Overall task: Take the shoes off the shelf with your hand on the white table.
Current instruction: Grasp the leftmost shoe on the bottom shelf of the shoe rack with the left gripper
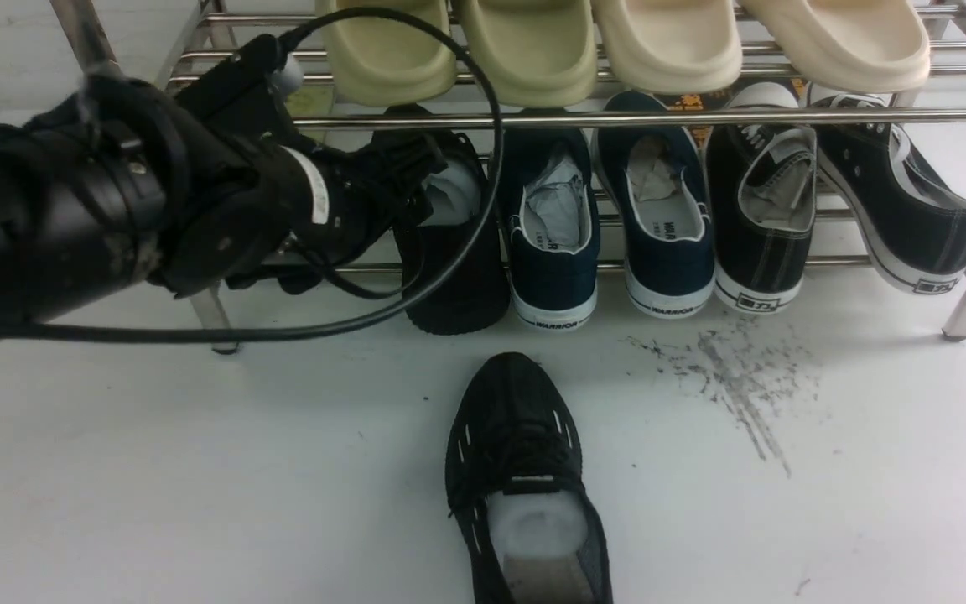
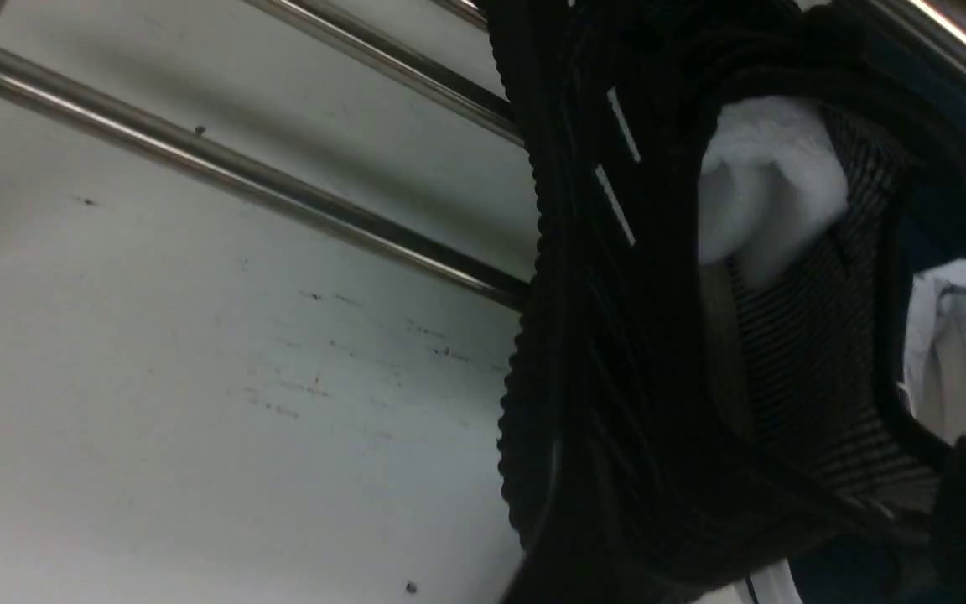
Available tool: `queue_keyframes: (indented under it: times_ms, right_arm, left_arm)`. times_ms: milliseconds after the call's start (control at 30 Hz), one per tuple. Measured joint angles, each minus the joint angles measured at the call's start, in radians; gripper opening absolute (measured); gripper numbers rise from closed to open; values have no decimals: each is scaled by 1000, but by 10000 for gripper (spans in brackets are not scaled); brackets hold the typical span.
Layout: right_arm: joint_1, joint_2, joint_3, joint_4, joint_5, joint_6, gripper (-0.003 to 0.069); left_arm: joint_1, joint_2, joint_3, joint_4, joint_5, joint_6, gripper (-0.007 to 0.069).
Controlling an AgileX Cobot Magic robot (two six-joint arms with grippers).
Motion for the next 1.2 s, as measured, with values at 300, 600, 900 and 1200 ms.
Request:
queue_keyframes:
  times_ms: [300,600,900,1200]
  right_arm:
    - [0,0,0,0,0,0,241]
    - [0,0,0,0,0,0,241]
    - [0,0,0,0,0,0,241]
    - [0,0,0,0,0,0,241]
  left_arm:
    - [29,110,0,300,-121,-313,547]
    - [39,185,0,597,-180,-632,547]
    - [39,248,-6,720,-190,-746,521]
    - [39,255,-6,734,-152,-766,203]
